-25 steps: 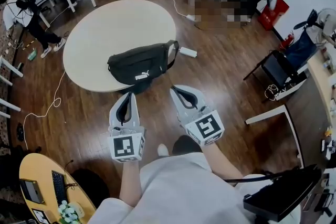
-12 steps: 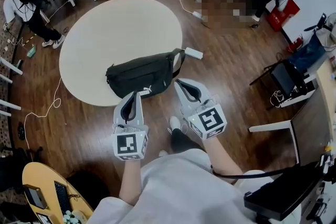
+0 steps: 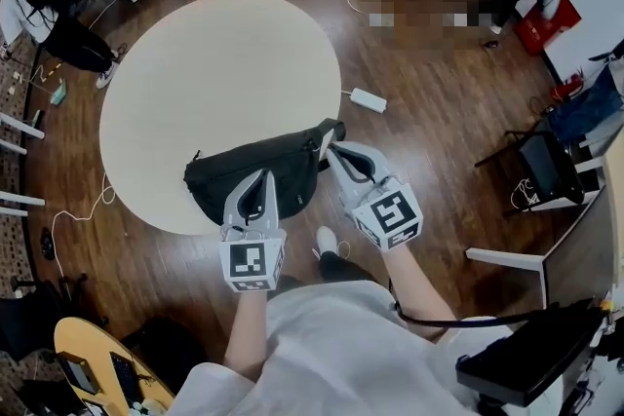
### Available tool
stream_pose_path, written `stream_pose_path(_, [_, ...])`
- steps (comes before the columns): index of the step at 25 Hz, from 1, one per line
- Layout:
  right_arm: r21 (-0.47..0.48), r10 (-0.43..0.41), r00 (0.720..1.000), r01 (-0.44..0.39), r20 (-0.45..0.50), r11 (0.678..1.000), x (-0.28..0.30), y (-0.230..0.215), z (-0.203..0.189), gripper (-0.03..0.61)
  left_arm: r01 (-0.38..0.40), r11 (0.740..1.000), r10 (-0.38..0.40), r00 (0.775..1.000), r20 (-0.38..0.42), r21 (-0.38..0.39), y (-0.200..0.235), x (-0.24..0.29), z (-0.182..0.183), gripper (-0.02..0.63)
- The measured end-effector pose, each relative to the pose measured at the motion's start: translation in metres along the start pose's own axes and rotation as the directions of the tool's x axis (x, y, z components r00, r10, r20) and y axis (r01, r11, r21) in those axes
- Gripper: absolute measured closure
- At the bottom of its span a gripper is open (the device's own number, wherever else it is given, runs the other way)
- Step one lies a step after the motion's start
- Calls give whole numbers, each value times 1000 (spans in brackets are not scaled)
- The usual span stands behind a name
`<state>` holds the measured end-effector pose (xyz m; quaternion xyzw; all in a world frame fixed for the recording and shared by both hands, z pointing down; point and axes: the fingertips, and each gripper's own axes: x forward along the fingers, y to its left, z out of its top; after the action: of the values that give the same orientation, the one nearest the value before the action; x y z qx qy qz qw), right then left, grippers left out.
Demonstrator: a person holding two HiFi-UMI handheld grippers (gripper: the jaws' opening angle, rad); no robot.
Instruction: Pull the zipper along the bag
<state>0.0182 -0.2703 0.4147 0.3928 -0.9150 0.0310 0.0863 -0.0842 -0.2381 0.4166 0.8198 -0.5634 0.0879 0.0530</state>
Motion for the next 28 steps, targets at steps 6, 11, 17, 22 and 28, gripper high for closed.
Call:
stream_pose_path(6, [34,67,983,-62,-172,997,45,-39,-71,586,48,999,-49,990,-134,-12,-8,53,-51,597])
stream_pose_path(11, [20,222,925,-227,-309,974,91,-47,-127,586,104,994,-111,966,-232,-44,-15,82,-95,597])
stream_pose_path(17, [-23,338,840,-383,-425,923,124,-48,-179,586,147,986,-165,933,-321,-81,-23,99,-137,597])
stream_pose_path(22, [17,430,751,-488,-501,873,131,-45,-211,492,185,979,-202,909,-366,-81,-33,111,-161,597])
stream_pose_path(28, [24,320,744,-379,-586,925,131,-92,-256,493,203,975,-220,885,-411,-87,-42,122,-183,597])
